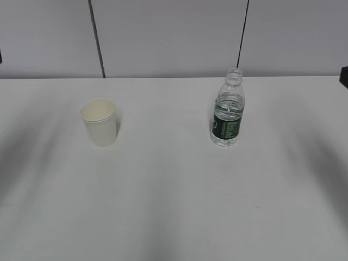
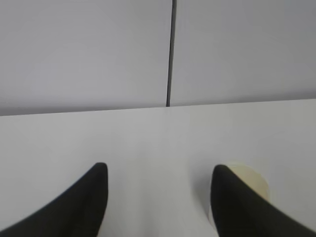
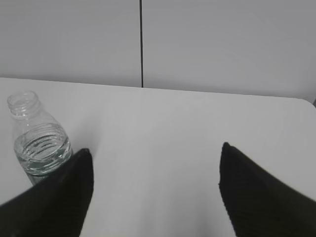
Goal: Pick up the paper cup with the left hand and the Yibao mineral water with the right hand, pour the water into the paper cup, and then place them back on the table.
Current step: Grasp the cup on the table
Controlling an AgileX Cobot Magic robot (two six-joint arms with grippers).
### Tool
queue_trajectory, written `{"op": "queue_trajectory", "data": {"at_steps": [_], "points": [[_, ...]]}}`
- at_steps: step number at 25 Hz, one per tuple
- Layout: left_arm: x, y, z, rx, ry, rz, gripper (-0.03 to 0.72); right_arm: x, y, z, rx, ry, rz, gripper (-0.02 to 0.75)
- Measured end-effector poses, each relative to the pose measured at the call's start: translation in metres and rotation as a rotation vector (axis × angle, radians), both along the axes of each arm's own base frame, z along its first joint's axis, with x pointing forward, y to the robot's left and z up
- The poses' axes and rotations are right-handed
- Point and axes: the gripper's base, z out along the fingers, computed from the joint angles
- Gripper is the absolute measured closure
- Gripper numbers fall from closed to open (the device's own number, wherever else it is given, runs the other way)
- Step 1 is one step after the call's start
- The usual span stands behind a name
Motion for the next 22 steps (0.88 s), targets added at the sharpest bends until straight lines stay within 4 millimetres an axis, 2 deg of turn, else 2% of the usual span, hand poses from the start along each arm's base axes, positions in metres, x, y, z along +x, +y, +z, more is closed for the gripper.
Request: {"op": "queue_trajectory", "data": {"at_steps": [6, 11, 18, 22], "points": [[0.009, -0.001, -0.011, -0.003, 0.041, 0.004, 0.276, 0.011, 0.001, -0.034, -0.016, -0.053, 0.022, 0.153], [0.008, -0.001, -0.012, -0.039, 0.054, 0.02, 0.279, 0.014, 0.005, -0.051, -0.038, -0.117, 0.068, 0.153], [0.011, -0.008, -0.017, -0.027, 0.06, -0.013, 0.321, 0.02, 0.006, -0.066, -0.018, -0.087, 0.074, 0.153], [0.011, -0.018, -0.035, -0.008, 0.049, -0.059, 0.328, 0.024, 0.006, -0.071, -0.014, -0.1, 0.077, 0.153]]}}
